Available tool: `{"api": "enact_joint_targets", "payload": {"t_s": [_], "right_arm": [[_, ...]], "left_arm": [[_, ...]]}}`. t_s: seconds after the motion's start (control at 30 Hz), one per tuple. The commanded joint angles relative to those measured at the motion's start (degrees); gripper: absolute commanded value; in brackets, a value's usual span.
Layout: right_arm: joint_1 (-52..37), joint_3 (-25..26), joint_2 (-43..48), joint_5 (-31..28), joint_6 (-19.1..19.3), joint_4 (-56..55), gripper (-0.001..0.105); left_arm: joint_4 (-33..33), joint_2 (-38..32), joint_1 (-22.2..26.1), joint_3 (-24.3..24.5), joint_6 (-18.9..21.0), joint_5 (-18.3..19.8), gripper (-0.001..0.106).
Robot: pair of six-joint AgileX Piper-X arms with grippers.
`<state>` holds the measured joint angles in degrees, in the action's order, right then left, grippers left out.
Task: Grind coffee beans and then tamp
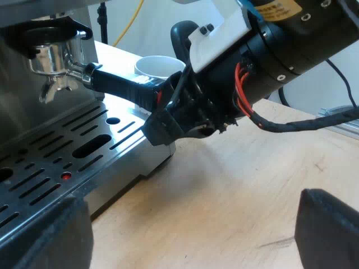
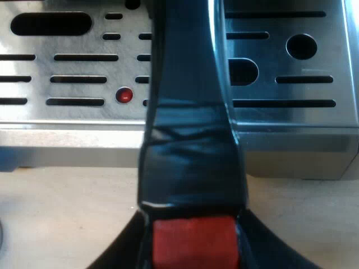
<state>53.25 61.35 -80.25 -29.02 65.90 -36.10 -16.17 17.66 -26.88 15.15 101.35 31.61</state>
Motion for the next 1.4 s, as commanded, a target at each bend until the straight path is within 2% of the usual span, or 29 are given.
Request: {"api": "enact_joint_targets", "payload": {"t_s": [0.03, 0.1, 0.67, 0.83, 1.17, 1.4], "right_arm": [[1.0, 0.1, 1.1, 1.0, 0.7, -0.6, 0.000], [1.6, 0.1, 1.1, 1.0, -0.6, -1.2, 0.000], [3.7, 0.1, 2.7, 0.6, -2.2, -3.6, 0.000], [4.6, -1.4, 3.7, -1.2, -4.4, -3.8, 0.000], [8.7, -5.7, 9.3, -5.6, -4.9, -3.6, 0.000], [12.4, -6.3, 11.1, -7.4, -5.1, -4.3, 0.000]], "left_arm": [[0.9, -0.3, -0.3, 0.3, -0.2, -0.1, 0.085], [0.9, -0.3, -0.3, 0.3, -0.2, -0.1, 0.085], [0.9, -0.3, -0.3, 0.3, -0.2, -0.1, 0.085], [0.9, -0.3, -0.3, 0.3, -0.2, -0.1, 0.085], [0.9, -0.3, -0.3, 0.3, -0.2, -0.1, 0.085], [0.9, -0.3, -0.3, 0.3, -0.2, -0.1, 0.085]]}}
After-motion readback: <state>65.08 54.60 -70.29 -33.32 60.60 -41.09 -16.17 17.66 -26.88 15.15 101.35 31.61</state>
